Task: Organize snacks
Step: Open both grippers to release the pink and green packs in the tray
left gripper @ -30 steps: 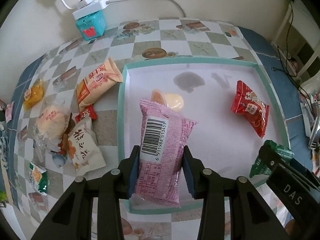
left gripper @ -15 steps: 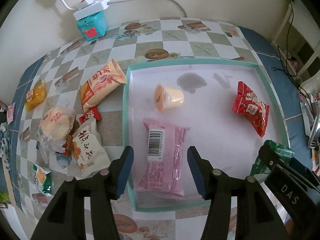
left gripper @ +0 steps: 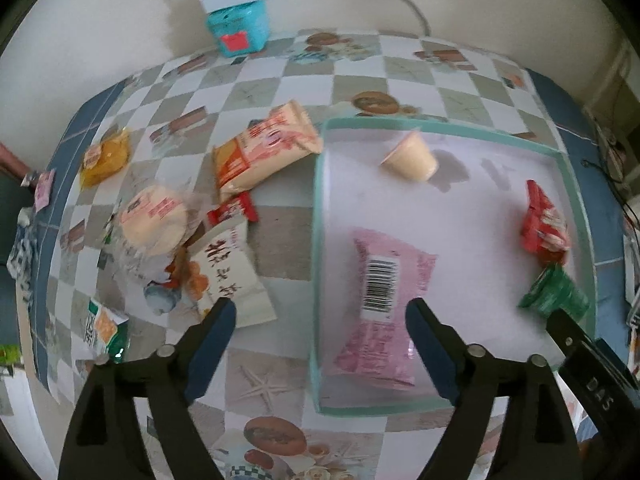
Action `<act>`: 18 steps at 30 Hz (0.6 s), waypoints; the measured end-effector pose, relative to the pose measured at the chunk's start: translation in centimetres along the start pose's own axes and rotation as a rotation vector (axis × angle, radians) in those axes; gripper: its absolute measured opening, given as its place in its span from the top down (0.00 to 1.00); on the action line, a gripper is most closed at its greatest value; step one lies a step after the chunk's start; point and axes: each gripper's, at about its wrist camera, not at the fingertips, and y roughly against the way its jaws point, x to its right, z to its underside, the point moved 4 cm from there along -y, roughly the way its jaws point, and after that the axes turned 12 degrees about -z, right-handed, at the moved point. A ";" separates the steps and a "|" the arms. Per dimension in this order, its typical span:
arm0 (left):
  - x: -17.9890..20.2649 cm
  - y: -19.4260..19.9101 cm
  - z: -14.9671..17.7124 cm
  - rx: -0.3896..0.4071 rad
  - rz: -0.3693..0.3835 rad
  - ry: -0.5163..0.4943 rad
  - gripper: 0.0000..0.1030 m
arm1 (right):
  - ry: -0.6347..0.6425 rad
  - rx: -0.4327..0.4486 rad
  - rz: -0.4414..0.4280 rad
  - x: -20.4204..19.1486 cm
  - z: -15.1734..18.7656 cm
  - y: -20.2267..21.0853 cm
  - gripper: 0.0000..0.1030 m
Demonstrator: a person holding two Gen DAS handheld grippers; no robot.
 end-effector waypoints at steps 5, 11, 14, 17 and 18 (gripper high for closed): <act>-1.7 -1.3 0.1 -0.067 -0.019 0.073 0.12 | 0.015 0.004 -0.008 -0.3 0.1 -0.2 0.00; -3.5 -1.8 -0.1 -0.088 -0.037 0.139 0.12 | 0.021 0.007 -0.025 -0.8 0.2 -0.1 0.00; -4.2 -2.1 -0.2 -0.092 -0.031 0.165 0.12 | 0.034 0.009 -0.030 -1.1 0.1 0.1 0.00; -4.8 -2.0 -0.4 -0.082 -0.003 0.198 0.11 | 0.049 0.027 -0.043 -1.6 -0.1 0.8 0.00; -4.9 -1.9 -0.4 -0.078 0.006 0.206 0.09 | 0.052 0.033 -0.045 -1.8 -0.1 1.0 0.00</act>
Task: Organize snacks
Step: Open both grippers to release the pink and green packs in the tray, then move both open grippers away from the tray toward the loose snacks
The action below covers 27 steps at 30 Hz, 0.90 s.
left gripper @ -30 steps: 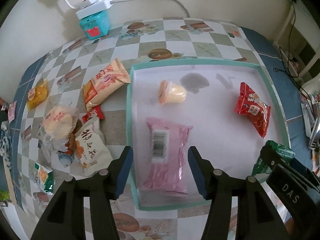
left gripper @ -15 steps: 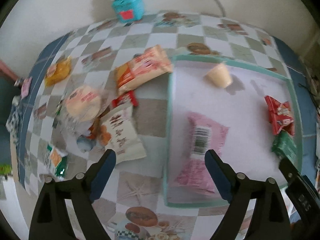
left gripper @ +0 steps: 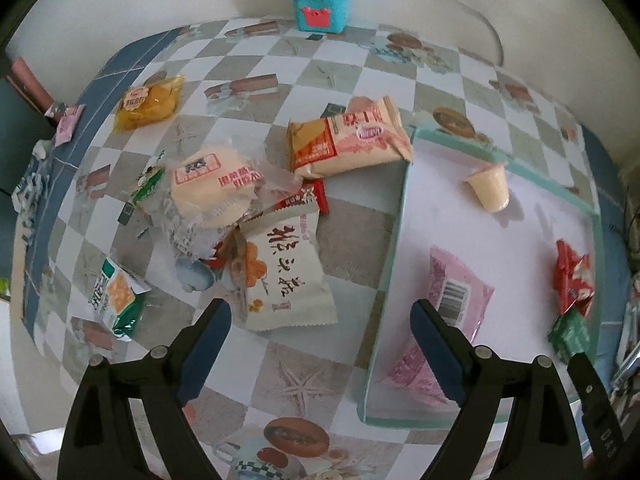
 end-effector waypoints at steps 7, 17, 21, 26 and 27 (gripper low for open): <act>-1.0 0.4 -0.6 0.034 0.021 0.027 0.04 | 0.013 0.013 -0.013 -0.7 -0.2 0.6 0.00; -4.1 0.4 -1.4 0.022 0.057 0.114 0.04 | 0.030 0.010 -0.010 -2.1 0.1 0.3 0.00; -6.4 0.5 -1.9 0.025 0.075 0.175 0.04 | 0.045 0.007 -0.015 -3.2 0.2 0.2 0.00; -10.1 0.2 -2.2 0.017 0.030 0.234 0.04 | 0.074 0.000 -0.021 -5.1 0.6 -0.2 0.00; -10.8 0.1 -2.2 0.015 0.027 0.247 0.04 | 0.081 -0.002 -0.022 -5.5 0.7 -0.3 0.00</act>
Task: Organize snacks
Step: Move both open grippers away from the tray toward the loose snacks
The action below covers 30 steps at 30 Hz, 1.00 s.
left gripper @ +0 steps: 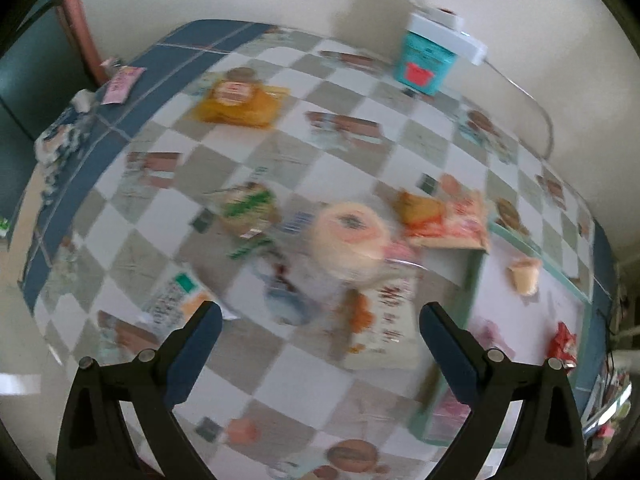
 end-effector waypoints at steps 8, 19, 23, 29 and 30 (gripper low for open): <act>-6.5 -0.6 -1.3 -0.019 -0.004 0.184 0.04 | 0.075 -0.001 -0.023 -4.3 0.5 -0.4 0.00; -13.6 -1.1 -2.4 -0.021 -0.013 0.358 0.04 | 0.212 -0.042 -0.084 -12.1 3.0 -2.2 0.00; -15.8 -1.7 -2.5 -0.032 -0.013 0.411 0.04 | 0.274 -0.058 -0.094 -15.0 4.3 -3.0 0.00; -18.2 -3.2 -2.3 -0.049 -0.036 0.440 0.04 | 0.306 -0.078 -0.134 -18.0 5.3 -4.0 0.00; -18.5 -3.4 -2.2 -0.057 -0.037 0.446 0.04 | 0.313 -0.082 -0.139 -18.5 5.4 -4.3 0.00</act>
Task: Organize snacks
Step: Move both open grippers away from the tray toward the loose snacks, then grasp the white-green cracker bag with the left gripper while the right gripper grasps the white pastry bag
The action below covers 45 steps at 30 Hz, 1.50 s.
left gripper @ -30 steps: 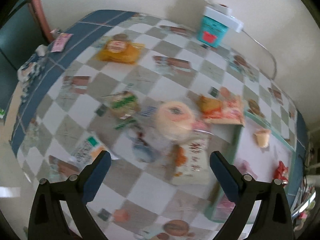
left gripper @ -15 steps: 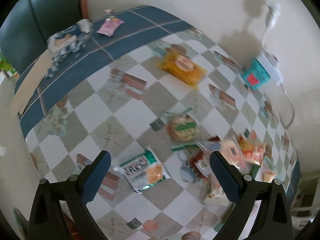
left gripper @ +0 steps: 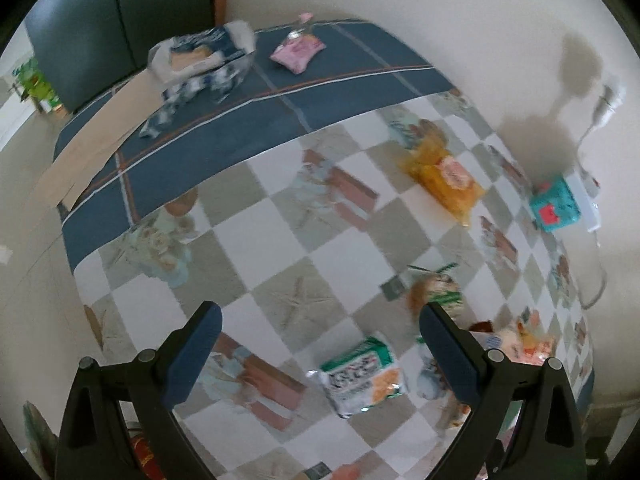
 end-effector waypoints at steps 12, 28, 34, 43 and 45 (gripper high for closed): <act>1.7 -3.1 1.0 -0.090 0.043 -0.090 0.04 | 0.023 -0.029 -0.051 -1.5 -0.6 -3.1 0.00; 6.8 -4.4 4.2 -0.085 0.003 -0.407 0.04 | 0.053 -0.048 -0.047 -1.0 -0.8 -5.9 0.17; 8.5 -4.7 5.5 -0.096 0.020 -0.513 0.04 | 0.048 -0.068 -0.019 -0.5 -0.2 -6.8 0.29; 9.4 -5.8 7.1 -0.091 -0.057 -0.604 0.04 | 0.091 -0.071 0.014 -0.6 0.8 -6.3 0.37; 9.5 -6.1 7.4 -0.091 -0.074 -0.616 0.04 | 0.106 -0.082 0.027 -0.7 1.3 -6.2 0.37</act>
